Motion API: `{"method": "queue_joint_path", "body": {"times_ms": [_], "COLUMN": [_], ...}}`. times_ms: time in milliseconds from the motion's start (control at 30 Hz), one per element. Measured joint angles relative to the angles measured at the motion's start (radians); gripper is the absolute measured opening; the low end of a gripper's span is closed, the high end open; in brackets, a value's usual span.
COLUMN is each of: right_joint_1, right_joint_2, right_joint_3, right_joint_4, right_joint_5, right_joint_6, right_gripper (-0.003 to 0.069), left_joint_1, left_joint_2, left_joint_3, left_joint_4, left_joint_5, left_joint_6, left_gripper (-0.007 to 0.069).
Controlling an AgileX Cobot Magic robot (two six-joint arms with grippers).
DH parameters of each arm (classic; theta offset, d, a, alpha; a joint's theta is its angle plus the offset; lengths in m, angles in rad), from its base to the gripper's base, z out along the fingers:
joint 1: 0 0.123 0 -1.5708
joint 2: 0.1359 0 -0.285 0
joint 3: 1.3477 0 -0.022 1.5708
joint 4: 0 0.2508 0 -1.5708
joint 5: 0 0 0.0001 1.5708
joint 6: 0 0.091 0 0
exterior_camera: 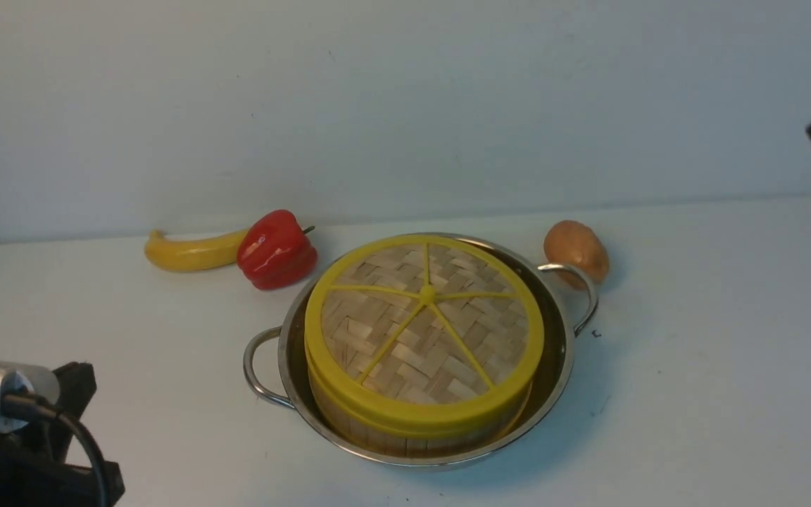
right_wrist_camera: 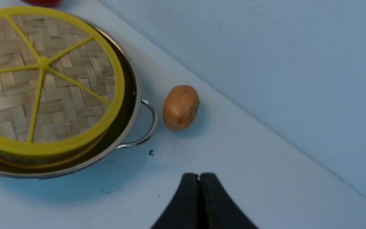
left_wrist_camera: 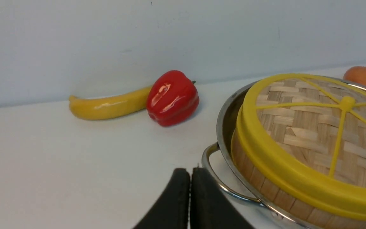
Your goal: Place the steamer in the pot on the white table, and put the lid on the steamer.
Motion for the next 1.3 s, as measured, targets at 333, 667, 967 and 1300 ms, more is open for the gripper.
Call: {"method": "queue_joint_path", "body": {"times_ms": [333,667,967,1300], "right_joint_1": [0.000,0.000,0.000,0.000], "right_joint_2": [-0.269,-0.298,-0.298,-0.298], "right_joint_3": [0.570,0.634,0.634,0.634], "right_joint_4": [-0.255,-0.364,-0.331,-0.331], "right_joint_5": [-0.282,-0.337,-0.341,-0.360], "right_joint_6": [0.391,0.579,0.581,0.581], "right_gripper": [-0.0003,0.0007,0.0027,0.0054], "left_joint_1": [0.167,0.194,0.191,0.180], "left_joint_2": [-0.026,-0.026,-0.026,-0.177], "left_joint_3": [0.036,0.036,0.036,0.084], "left_joint_4": [-0.004,-0.018,-0.018,0.026], "left_joint_5": [-0.079,-0.078,-0.078,-0.071], "left_joint_6": [-0.065,-0.079,-0.079,-0.036], "left_gripper": [-0.0001,0.0000,0.0020,0.0031]}}
